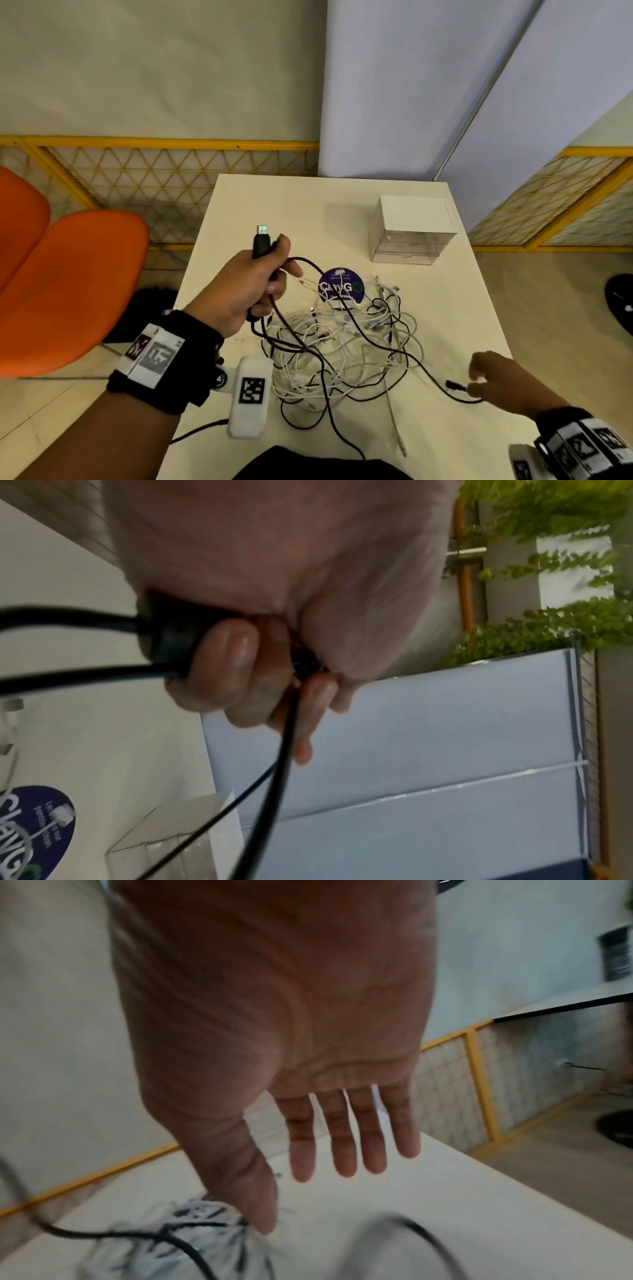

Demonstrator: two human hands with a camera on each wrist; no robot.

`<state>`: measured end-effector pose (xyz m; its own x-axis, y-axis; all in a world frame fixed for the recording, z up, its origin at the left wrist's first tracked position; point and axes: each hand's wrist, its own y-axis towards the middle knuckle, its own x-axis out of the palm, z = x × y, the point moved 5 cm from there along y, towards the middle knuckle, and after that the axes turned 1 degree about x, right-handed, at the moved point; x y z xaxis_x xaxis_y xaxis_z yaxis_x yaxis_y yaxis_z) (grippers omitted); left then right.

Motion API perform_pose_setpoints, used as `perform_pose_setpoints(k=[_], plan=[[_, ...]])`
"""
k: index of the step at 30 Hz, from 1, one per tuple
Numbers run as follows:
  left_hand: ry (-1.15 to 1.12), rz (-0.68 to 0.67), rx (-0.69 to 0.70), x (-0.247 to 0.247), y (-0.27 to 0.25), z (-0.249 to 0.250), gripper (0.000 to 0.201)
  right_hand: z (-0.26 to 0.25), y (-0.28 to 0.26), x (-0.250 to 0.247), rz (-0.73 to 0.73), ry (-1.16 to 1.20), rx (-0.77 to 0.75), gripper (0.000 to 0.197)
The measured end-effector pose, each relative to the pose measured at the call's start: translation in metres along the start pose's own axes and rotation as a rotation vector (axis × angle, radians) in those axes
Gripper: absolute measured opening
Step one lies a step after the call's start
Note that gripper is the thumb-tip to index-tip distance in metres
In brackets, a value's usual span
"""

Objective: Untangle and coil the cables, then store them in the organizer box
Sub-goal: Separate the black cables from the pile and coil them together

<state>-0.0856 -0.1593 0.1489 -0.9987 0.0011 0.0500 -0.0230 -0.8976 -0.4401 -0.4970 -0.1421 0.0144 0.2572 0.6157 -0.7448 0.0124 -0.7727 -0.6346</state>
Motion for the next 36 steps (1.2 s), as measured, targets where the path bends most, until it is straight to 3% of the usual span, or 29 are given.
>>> perform_pose_setpoints(k=[2,5,7,11,13,16,21,24,27,29,33,36], plan=[[0.088,-0.086,-0.015,0.015,-0.001,-0.002,0.055,-0.025,0.001,-0.005,0.080,0.043,-0.129,0.028],[0.196,-0.179,-0.054,0.039,-0.003,-0.004,0.055,-0.100,-0.016,-0.038,0.248,0.405,-0.408,0.017],[0.233,-0.170,-0.077,0.049,-0.001,-0.003,0.054,-0.153,-0.037,-0.061,0.318,0.540,-0.572,0.015],[0.168,-0.050,0.015,0.053,0.008,0.003,0.051,-0.227,-0.064,-0.071,0.142,0.441,-0.785,0.034],[0.047,0.012,0.082,0.049,0.009,0.010,0.045,-0.238,-0.065,-0.061,0.013,0.438,-0.811,0.023],[-0.190,0.032,0.133,0.039,0.008,0.020,0.050,-0.229,-0.066,-0.051,-0.094,0.588,-0.758,0.035],[-0.464,-0.221,0.193,0.049,-0.001,0.031,0.056,-0.218,-0.072,-0.059,0.149,0.607,-0.761,0.021],[-0.487,-0.307,0.256,0.069,-0.010,0.039,0.057,-0.235,-0.083,-0.068,0.151,0.599,-0.812,0.025],[-0.374,-0.234,0.370,0.070,-0.016,0.052,0.058,-0.249,-0.096,-0.068,-0.046,0.637,-0.865,0.032],[-0.330,-0.202,0.418,0.065,-0.016,0.056,0.059,-0.253,-0.104,-0.070,-0.042,0.635,-0.886,0.038],[-0.377,-0.315,0.325,0.072,-0.016,0.045,0.059,-0.256,-0.108,-0.073,0.022,0.643,-0.902,0.038],[-0.425,-0.288,0.217,0.080,-0.018,0.038,0.072,-0.256,-0.105,-0.072,0.005,0.624,-0.893,0.038]])
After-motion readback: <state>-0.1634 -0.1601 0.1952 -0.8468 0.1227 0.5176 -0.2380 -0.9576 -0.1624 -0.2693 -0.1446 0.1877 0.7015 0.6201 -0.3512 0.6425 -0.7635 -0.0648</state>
